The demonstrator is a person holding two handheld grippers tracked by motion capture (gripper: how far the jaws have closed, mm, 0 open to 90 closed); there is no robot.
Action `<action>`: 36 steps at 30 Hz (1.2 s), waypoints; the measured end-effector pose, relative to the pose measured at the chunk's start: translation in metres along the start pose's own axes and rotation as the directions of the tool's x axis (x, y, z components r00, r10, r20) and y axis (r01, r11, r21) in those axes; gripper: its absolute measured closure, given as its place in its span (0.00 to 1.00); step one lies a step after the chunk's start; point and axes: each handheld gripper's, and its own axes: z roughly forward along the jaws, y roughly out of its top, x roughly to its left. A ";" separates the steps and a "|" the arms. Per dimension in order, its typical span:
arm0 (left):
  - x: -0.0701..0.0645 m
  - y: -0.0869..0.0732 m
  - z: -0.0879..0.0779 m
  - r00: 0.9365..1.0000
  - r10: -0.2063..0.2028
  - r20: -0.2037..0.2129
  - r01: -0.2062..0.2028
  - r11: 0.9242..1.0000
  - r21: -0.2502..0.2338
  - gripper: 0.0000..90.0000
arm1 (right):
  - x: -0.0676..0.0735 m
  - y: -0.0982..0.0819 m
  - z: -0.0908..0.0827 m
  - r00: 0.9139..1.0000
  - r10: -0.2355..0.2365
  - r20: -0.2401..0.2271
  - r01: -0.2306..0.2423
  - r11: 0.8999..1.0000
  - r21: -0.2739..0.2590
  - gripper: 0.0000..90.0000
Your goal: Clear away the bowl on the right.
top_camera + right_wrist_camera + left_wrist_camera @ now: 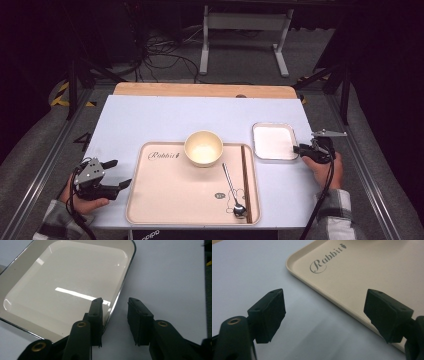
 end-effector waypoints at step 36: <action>0.000 0.000 0.002 1.000 0.005 -0.011 -0.005 1.000 0.020 0.21 | 0.001 0.005 -0.021 0.996 0.059 -0.062 -0.066 0.991 -0.115 1.00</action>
